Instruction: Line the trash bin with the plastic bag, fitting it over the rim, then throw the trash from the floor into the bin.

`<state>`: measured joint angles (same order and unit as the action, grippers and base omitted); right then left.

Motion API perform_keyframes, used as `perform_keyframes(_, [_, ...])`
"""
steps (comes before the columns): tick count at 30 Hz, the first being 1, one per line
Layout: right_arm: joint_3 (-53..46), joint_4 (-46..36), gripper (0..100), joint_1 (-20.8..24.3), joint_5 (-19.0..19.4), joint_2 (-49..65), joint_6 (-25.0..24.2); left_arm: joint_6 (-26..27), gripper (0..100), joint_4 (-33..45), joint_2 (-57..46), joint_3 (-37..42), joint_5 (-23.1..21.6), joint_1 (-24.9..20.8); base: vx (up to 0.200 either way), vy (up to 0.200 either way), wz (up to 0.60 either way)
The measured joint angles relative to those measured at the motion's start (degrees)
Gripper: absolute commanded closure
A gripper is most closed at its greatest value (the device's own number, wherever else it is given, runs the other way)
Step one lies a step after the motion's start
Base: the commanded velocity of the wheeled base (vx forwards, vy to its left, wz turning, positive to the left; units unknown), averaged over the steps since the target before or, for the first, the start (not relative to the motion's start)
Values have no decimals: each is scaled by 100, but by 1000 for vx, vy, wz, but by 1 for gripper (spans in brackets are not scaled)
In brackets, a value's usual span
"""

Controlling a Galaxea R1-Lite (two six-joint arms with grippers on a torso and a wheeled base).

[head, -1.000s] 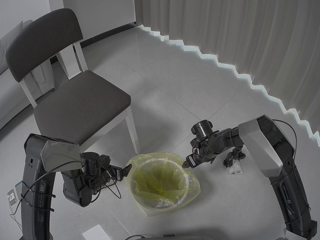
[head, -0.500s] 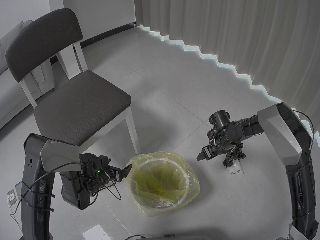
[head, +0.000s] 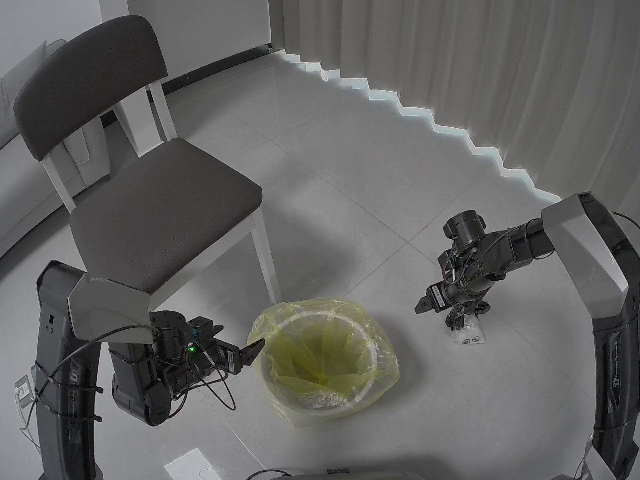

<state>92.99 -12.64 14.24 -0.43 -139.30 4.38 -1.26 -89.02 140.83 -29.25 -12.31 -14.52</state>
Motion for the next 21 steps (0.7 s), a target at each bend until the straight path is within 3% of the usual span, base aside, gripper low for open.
perform_keyframes(5, [-22, 2, 0, -2, -1, 46, 0, -16, 0, 4, -55, 56, -13, 44, -200, 0, 0])
perform_keyframes(17, [-13, 115, 0, 345, 45, 124, 0, 52, 0, 6, -66, -210, -29, 5, 0, 0, 0])
perform_keyframes(21, [-22, 358, 0, 670, 132, 143, -13, 55, 0, 4, -59, -350, -11, -80, 0, 0, 0])
